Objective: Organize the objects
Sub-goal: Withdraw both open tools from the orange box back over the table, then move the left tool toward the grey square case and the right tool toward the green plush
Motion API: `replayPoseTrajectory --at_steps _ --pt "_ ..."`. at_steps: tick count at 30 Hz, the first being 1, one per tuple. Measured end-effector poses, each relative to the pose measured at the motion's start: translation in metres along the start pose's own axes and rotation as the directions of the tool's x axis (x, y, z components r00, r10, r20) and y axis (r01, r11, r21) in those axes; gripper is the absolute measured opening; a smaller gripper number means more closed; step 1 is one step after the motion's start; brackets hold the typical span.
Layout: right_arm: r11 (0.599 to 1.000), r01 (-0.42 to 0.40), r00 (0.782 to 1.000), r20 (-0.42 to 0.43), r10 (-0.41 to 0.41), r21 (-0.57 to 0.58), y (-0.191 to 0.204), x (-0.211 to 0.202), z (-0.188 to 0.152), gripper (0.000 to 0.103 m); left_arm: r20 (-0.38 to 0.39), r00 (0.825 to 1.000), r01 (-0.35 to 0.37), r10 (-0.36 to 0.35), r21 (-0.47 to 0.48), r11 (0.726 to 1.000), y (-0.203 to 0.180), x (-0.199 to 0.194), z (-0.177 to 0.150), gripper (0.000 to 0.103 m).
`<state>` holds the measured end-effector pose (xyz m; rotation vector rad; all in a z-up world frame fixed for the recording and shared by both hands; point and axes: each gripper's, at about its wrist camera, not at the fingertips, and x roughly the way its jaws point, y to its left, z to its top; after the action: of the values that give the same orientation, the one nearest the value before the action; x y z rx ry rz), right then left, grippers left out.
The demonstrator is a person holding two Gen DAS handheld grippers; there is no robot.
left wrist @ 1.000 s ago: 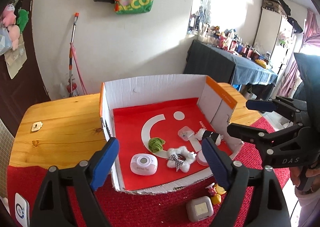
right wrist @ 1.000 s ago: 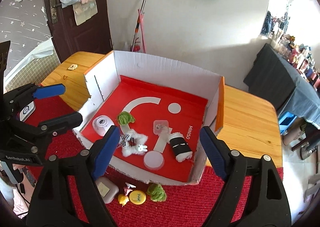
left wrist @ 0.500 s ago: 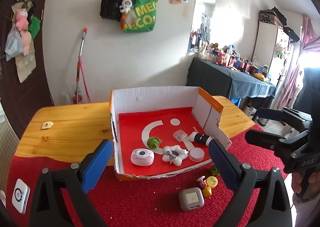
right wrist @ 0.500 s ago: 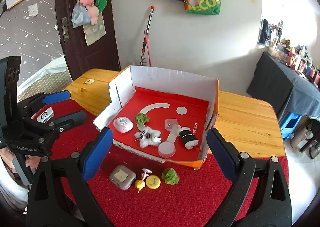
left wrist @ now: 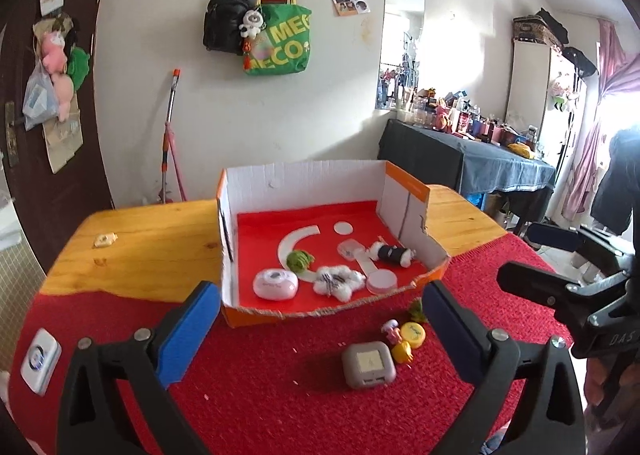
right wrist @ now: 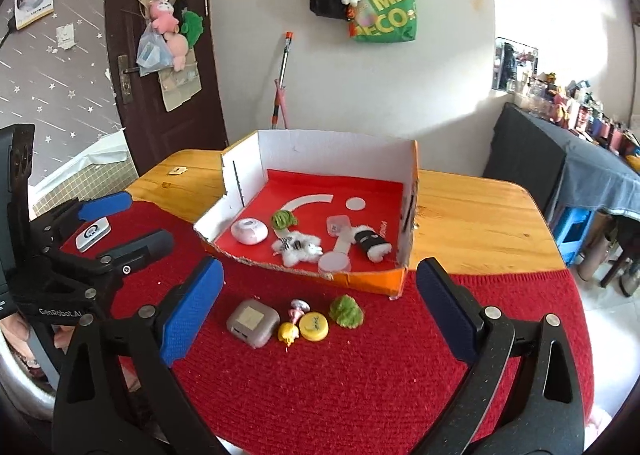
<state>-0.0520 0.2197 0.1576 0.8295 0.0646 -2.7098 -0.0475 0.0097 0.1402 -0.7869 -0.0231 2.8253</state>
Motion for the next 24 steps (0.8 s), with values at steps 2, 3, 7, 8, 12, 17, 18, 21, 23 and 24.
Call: replayPoseTrajectory --at_steps 2,3,7,8,12,17,18,21,23,24 --pt "1.0 0.022 1.0 0.005 -0.022 0.001 0.0 -0.001 -0.007 0.099 -0.004 1.0 -0.007 0.007 -0.005 1.0 -0.002 0.0 -0.006 0.103" --pt "0.999 0.04 0.999 0.008 -0.04 -0.005 0.001 -0.001 -0.012 0.099 -0.007 1.0 -0.011 0.011 -0.005 1.0 -0.003 0.001 -0.009 0.103" --pt "0.997 0.076 0.997 0.012 -0.075 -0.022 0.004 0.001 -0.029 0.099 -0.022 1.0 -0.019 0.018 -0.02 1.0 -0.003 0.004 -0.025 0.103" --pt "0.997 0.077 0.997 0.006 -0.077 -0.019 0.004 0.003 -0.033 0.099 -0.03 0.999 -0.021 0.02 -0.03 0.999 -0.002 0.006 -0.029 0.103" --pt "0.997 0.078 0.996 -0.032 -0.078 0.007 0.003 0.016 -0.05 0.099 -0.069 0.998 -0.016 0.012 -0.049 0.999 -0.001 0.016 -0.045 0.103" --pt "0.997 0.064 0.994 -0.09 -0.06 0.047 -0.003 0.034 -0.067 0.099 -0.144 0.99 -0.014 0.005 -0.068 0.998 -0.001 0.035 -0.066 0.103" --pt "0.996 0.069 0.993 -0.1 -0.064 0.051 -0.004 0.037 -0.07 0.099 -0.156 0.988 -0.013 0.002 -0.072 0.997 -0.001 0.038 -0.071 0.103" --pt "0.994 0.085 0.989 -0.127 -0.077 0.064 -0.008 0.046 -0.076 0.099 -0.2 0.98 0.001 -0.017 -0.079 0.997 -0.002 0.05 -0.081 0.103" --pt "0.993 0.087 0.987 -0.14 -0.076 0.076 -0.011 0.05 -0.079 0.099 -0.22 0.975 0.003 -0.022 -0.084 0.996 -0.002 0.056 -0.085 0.103" --pt "0.993 0.089 0.986 -0.148 -0.077 0.079 -0.012 0.052 -0.08 0.099 -0.225 0.974 0.001 -0.021 -0.087 0.996 -0.001 0.058 -0.086 0.103"
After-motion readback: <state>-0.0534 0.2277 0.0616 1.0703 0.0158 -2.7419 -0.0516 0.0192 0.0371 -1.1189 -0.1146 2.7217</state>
